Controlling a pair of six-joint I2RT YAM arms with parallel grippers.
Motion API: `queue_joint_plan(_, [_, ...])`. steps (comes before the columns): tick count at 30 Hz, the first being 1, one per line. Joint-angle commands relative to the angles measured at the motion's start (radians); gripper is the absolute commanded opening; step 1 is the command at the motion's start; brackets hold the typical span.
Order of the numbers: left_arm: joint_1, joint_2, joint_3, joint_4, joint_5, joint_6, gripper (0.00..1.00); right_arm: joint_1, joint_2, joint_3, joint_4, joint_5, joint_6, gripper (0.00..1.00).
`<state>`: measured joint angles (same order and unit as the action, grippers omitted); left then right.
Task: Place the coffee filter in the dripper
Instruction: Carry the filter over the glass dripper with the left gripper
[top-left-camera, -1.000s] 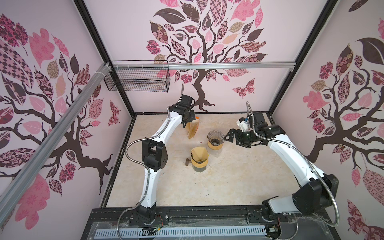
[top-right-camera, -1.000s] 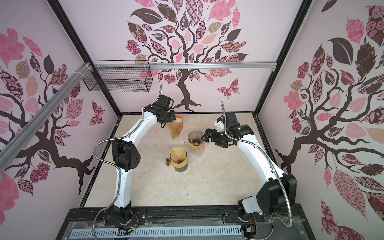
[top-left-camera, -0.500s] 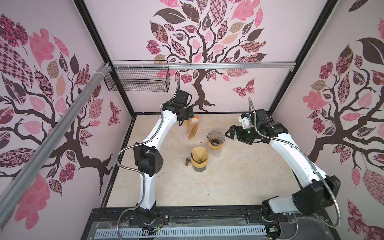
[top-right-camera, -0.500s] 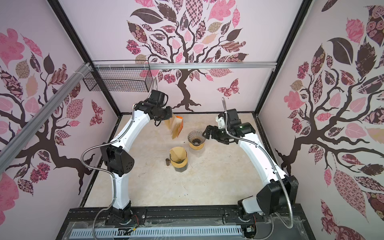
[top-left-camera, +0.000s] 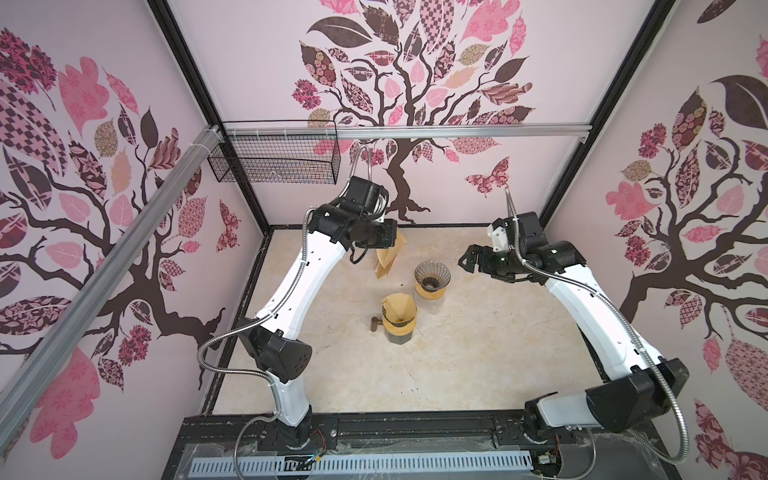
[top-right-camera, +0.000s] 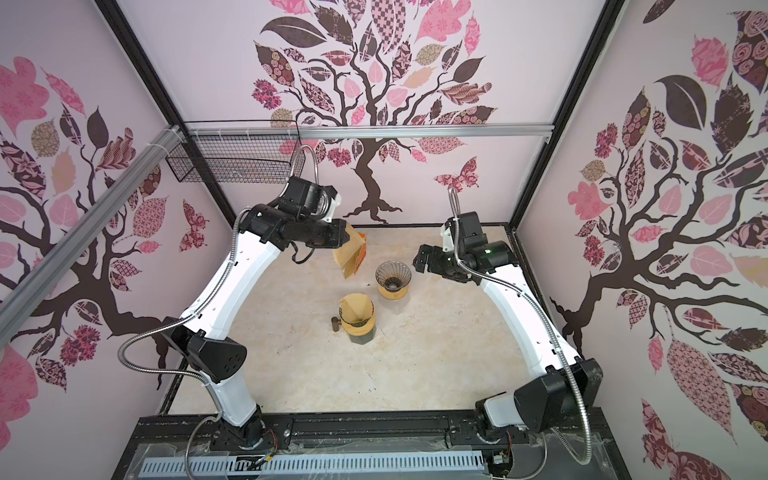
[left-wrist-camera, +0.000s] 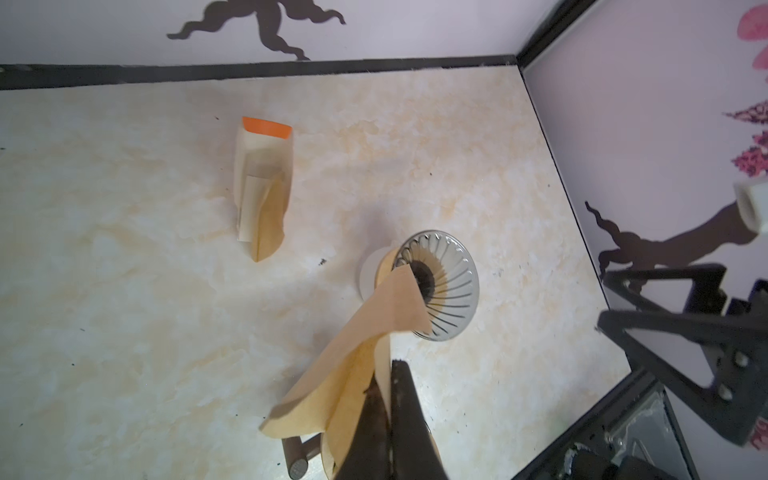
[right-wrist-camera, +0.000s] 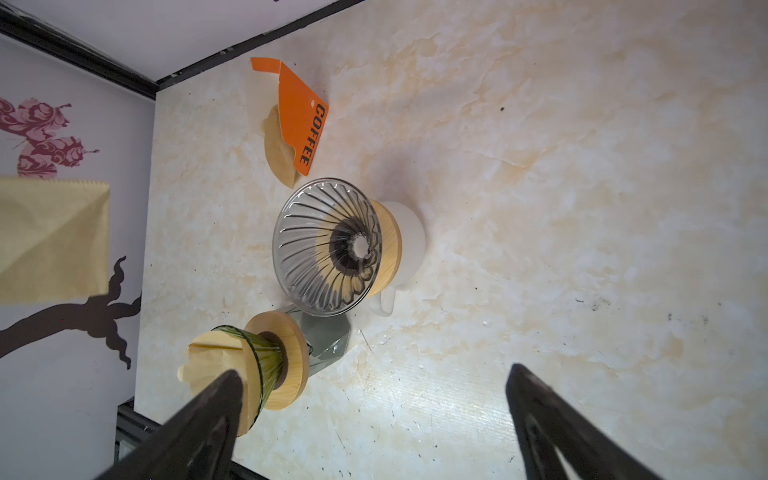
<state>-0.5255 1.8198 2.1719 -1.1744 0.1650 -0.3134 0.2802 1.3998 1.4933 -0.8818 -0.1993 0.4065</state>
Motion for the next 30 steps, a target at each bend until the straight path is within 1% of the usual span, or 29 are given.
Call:
queue_joint_plan(1, [-0.059,-0.027,-0.006,-0.060,-0.026,0.040,0.00,0.007,-0.069,0.007,-0.037,0.079,0.021,1.00])
queue_joint_plan(6, [-0.136,0.001,0.012,-0.068,-0.079,0.036,0.00,0.007,-0.116,-0.022,-0.039,0.051,0.034,1.00])
queue_joint_plan(13, [-0.205,0.127,0.148,-0.142,-0.159,0.045,0.00,0.007,-0.152,-0.074,-0.041,0.015,0.029,1.00])
queue_joint_plan(23, [-0.234,0.251,0.254,-0.167,-0.196,0.055,0.00,0.007,-0.167,-0.094,-0.043,-0.004,0.029,1.00])
queue_joint_plan(30, [-0.246,0.301,0.279,-0.166,-0.211,0.059,0.00,0.007,-0.168,-0.099,-0.046,-0.018,0.028,1.00])
